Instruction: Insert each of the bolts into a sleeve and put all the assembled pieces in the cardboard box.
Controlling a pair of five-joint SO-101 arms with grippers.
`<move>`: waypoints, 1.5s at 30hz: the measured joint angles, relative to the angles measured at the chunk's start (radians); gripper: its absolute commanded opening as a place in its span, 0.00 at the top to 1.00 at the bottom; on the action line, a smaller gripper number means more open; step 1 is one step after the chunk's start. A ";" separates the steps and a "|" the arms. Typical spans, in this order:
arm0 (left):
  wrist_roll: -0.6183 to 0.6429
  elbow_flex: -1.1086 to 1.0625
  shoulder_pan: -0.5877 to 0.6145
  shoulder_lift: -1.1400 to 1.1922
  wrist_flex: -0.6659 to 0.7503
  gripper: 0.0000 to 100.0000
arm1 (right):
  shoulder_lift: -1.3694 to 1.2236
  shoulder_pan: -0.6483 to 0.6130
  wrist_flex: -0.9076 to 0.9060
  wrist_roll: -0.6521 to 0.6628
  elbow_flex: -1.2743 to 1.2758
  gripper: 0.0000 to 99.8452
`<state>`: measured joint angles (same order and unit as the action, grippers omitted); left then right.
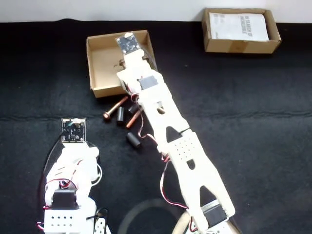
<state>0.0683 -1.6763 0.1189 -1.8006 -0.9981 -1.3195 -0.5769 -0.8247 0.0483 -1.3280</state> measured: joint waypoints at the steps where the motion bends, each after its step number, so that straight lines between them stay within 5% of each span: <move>1: 0.000 0.000 0.000 0.000 0.000 0.99 | 0.002 -0.002 0.000 0.000 -0.002 0.73; 10: 0.000 0.000 0.000 0.000 0.000 0.99 | 0.002 -0.009 -0.083 0.000 -0.140 0.70; 26: 0.000 0.000 0.000 0.000 0.000 0.99 | 0.161 -0.083 -0.888 0.000 -0.313 0.70; 35: 0.000 0.000 0.000 0.000 0.000 0.99 | 0.371 -0.087 -0.928 -0.046 -0.305 0.70; 45: 0.000 0.000 0.000 0.000 0.000 0.99 | 0.802 -0.175 -0.928 -0.046 0.529 0.70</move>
<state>0.0683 -1.6763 0.1189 -1.8006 -0.9981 -0.5171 -0.7518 -1.7530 0.0023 -0.7986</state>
